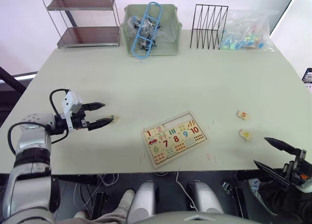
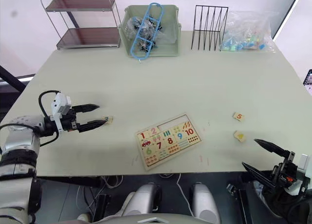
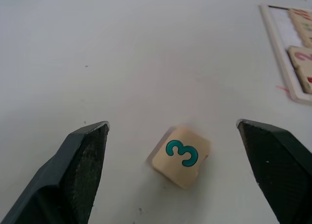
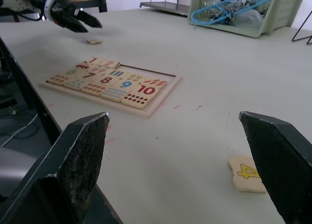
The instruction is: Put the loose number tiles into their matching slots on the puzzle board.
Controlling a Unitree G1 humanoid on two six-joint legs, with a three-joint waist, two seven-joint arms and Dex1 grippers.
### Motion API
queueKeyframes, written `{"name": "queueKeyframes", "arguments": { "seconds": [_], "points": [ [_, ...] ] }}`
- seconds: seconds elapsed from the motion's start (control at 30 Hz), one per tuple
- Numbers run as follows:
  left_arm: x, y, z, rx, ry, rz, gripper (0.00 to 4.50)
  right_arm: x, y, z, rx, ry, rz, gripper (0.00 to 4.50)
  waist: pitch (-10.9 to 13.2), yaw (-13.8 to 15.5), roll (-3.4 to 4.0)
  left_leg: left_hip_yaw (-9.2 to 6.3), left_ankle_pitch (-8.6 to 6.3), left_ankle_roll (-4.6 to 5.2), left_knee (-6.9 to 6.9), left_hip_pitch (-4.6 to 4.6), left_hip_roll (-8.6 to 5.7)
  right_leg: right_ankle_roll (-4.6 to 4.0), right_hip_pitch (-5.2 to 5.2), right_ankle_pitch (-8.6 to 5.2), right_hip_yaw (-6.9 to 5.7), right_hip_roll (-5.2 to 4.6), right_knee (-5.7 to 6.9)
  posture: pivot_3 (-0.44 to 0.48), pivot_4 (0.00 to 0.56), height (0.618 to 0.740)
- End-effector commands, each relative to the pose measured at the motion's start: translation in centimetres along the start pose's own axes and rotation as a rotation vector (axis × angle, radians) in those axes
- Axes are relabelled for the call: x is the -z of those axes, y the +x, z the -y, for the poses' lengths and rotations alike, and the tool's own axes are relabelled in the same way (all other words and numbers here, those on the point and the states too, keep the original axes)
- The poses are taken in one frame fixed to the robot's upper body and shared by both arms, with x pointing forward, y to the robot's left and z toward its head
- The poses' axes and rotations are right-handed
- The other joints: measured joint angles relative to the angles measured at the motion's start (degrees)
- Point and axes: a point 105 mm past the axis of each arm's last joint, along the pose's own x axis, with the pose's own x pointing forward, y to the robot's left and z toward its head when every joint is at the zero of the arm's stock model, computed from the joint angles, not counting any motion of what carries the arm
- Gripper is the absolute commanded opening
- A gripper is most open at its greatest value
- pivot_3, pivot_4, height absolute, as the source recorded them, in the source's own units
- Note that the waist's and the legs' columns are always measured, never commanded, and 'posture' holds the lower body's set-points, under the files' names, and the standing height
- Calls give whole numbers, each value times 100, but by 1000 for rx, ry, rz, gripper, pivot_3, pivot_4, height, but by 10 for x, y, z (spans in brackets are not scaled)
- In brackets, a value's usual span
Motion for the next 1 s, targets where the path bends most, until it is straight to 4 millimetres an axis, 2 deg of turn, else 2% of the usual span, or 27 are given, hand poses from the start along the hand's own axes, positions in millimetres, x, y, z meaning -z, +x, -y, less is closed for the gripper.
{"name": "queueKeyframes", "arguments": {
  "seconds": [0.03,0.3,0.4,0.5,0.6,0.8,1.0],
  "points": [
    [-23,-2,9,-156,13,68,4454,-10,-1,1,-12,-42,23,4500,0,-12,1,-2,0,0,0,0,2,0,0,0,1,-2,-1,0,150,740],
    [-12,1,32,-556,-61,5,4454,-9,2,3,-49,-35,26,4500,0,34,1,-2,0,0,0,4,-5,-10,1,-5,-2,-21,-1,0,150,740],
    [-14,11,44,-666,-129,53,4454,-10,3,3,-61,-34,25,4500,-1,81,2,0,0,0,0,3,-10,-7,2,-4,-1,-21,-2,0,150,740],
    [-16,18,52,-721,-124,53,4454,-11,3,4,-66,-33,24,4500,-2,108,0,0,0,0,1,3,-15,-7,4,-3,-1,-17,-3,0,150,740],
    [-11,20,54,-800,-188,43,4454,-12,3,5,-71,-34,21,4500,-2,107,0,2,0,0,1,4,-17,-8,3,-4,2,-14,-3,0,150,740],
    [0,14,49,-836,-214,-23,4454,-13,2,6,-73,-34,16,4500,-2,96,0,2,0,0,1,4,-40,-18,3,-10,2,-9,-3,0,150,740],
    [3,27,53,-776,-210,-45,4454,-13,3,6,-76,-32,18,4500,-2,103,0,3,0,0,1,3,-42,-21,4,-12,2,-10,-3,0,150,740]
  ]
}}
